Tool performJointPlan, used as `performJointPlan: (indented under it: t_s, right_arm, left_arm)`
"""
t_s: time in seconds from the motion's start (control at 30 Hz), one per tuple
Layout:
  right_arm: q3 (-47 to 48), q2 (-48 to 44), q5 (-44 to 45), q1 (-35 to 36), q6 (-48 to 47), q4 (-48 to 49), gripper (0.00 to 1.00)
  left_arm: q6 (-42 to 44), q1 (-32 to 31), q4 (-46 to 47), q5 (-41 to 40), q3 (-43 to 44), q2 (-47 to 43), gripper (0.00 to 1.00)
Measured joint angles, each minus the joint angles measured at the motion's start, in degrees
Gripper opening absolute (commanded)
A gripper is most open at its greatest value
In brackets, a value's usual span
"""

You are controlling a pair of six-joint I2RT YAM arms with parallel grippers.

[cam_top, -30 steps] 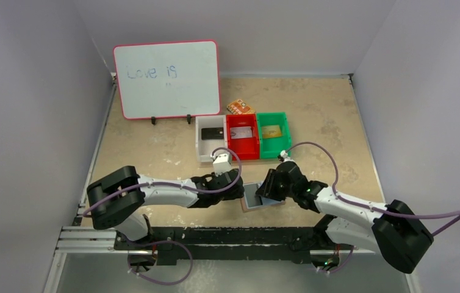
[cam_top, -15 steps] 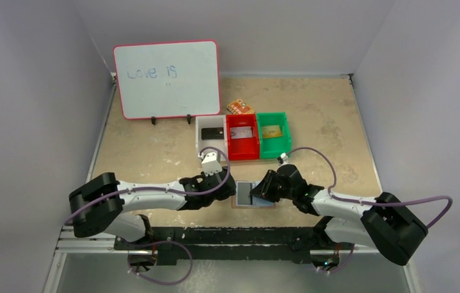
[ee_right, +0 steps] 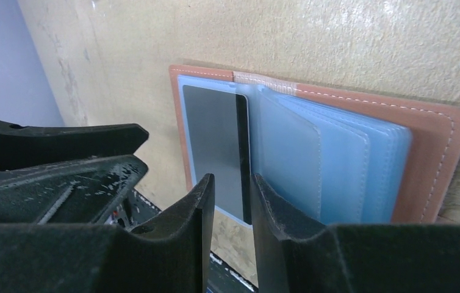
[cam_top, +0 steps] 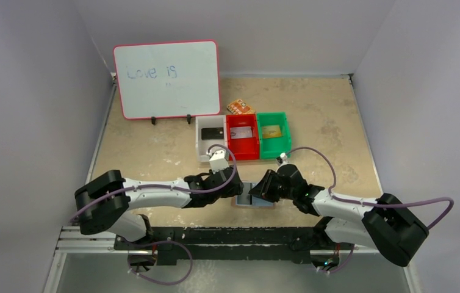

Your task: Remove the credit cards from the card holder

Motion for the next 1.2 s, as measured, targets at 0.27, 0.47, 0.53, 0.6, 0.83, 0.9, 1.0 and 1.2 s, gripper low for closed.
performJointPlan:
  t_s: [0.27,0.47,0.53,0.6,0.83,0.9,1.0,1.2]
  right_arm:
    - [-0.11,0.57,0.13,0.0,-0.02,0.04,0.33]
    - [0.0,4.48,-0.04,0.0,-0.02,4.04,0.3]
    - [0.24,5.51,-0.02,0.0,0.15,5.03,0.29]
    - [-0.07,6.14,-0.07,-0.02,0.74,6.69,0.28]
    - [-5.14,5.79,0.11,-0.2,4.72,15.19,0.27]
    - [-5.14,5.25,0.31,-0.22,4.74,14.67,0.25]
    - [-5.29,4.2,0.87,-0.24,4.79,13.57,0.2]
    - [-7.45,2.19,1.81,-0.26,6.21,13.94,0.06]
  left_arm:
    - [0.31,-0.04,3.02,4.76,0.0,4.81,0.4]
    - [0.79,-0.04,2.49,5.75,1.33,7.72,0.3]
    - [1.31,-0.04,1.4,5.68,2.23,8.35,0.28]
    - [1.4,-0.09,0.24,5.44,2.91,8.74,0.24]
    - [1.22,-0.46,-0.42,4.42,3.04,9.09,0.1]
    - [1.22,-0.5,-0.28,4.24,3.02,9.18,0.03]
    - [1.25,-0.5,-0.04,4.04,3.02,9.29,0.0]
    - [1.25,-0.59,0.7,4.0,3.02,9.53,0.0]
